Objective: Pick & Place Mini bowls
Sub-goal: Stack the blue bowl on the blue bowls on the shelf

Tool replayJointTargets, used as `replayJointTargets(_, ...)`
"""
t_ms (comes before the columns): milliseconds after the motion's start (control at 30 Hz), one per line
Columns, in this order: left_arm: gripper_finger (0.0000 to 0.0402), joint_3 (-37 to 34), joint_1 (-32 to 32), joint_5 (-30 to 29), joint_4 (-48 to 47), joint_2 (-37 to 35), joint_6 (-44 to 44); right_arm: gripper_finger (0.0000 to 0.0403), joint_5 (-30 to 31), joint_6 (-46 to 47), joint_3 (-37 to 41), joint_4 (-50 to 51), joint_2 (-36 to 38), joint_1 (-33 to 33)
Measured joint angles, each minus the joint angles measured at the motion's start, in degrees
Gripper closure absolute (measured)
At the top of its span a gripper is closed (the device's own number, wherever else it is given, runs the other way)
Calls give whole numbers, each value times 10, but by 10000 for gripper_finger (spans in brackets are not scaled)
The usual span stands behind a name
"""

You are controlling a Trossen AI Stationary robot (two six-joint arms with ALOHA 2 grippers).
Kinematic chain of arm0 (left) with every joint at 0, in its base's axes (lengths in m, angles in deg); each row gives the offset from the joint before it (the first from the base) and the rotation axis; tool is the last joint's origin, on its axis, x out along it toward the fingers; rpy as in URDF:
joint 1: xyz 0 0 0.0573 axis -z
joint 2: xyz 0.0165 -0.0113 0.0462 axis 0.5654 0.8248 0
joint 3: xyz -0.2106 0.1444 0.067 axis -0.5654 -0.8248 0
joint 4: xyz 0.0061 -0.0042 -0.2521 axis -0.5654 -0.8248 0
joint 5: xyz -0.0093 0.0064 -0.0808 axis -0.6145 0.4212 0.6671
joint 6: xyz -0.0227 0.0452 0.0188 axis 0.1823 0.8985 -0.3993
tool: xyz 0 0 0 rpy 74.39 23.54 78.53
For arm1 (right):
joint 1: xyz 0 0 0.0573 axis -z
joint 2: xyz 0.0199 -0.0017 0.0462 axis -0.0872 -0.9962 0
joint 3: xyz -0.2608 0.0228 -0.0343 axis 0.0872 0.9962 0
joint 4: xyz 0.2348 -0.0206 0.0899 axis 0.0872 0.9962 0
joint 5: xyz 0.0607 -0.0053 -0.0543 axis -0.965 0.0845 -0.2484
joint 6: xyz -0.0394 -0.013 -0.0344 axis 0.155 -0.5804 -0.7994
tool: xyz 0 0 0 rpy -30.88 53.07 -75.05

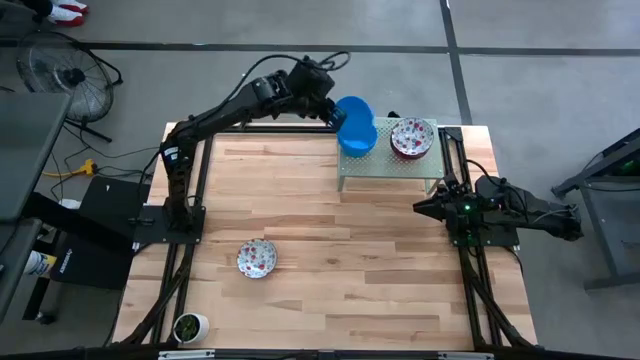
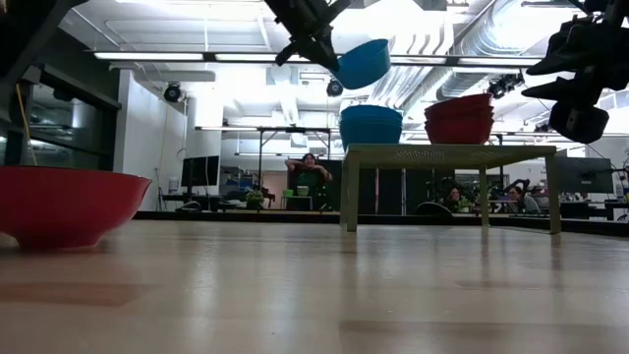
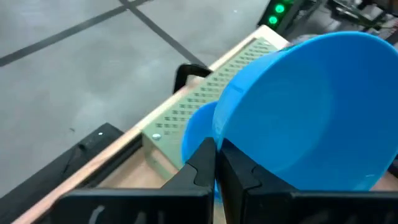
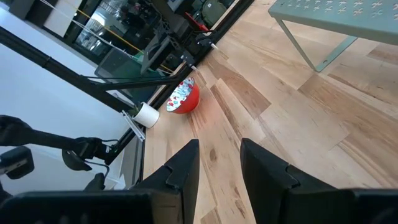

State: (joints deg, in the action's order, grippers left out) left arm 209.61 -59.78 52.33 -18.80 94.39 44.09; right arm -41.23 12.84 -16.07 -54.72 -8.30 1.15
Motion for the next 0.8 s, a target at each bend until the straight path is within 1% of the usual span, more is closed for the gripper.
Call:
replayJointTargets(133, 401, 2, -10, 5, 24, 14, 0, 298, 0, 0, 0, 0, 0, 0)
replayJointTargets(233, 401, -1, -18, 33, 16, 32, 0, 298, 0, 0, 0, 0, 0, 0)
replayJointTargets(300, 401, -1, -18, 45, 29, 43, -1, 298, 0, 0, 0, 0, 0, 0)
replayJointTargets(467, 401, 0, -20, 44, 29, 54, -2, 298, 0, 0, 0, 0, 0, 0)
replayJointTargets(633, 401, 0, -20, 29, 30, 54, -2, 298, 0, 0, 0, 0, 0, 0)
replayJointTargets(800, 397, 0, -20, 32, 30, 54, -2, 298, 0, 0, 0, 0, 0, 0)
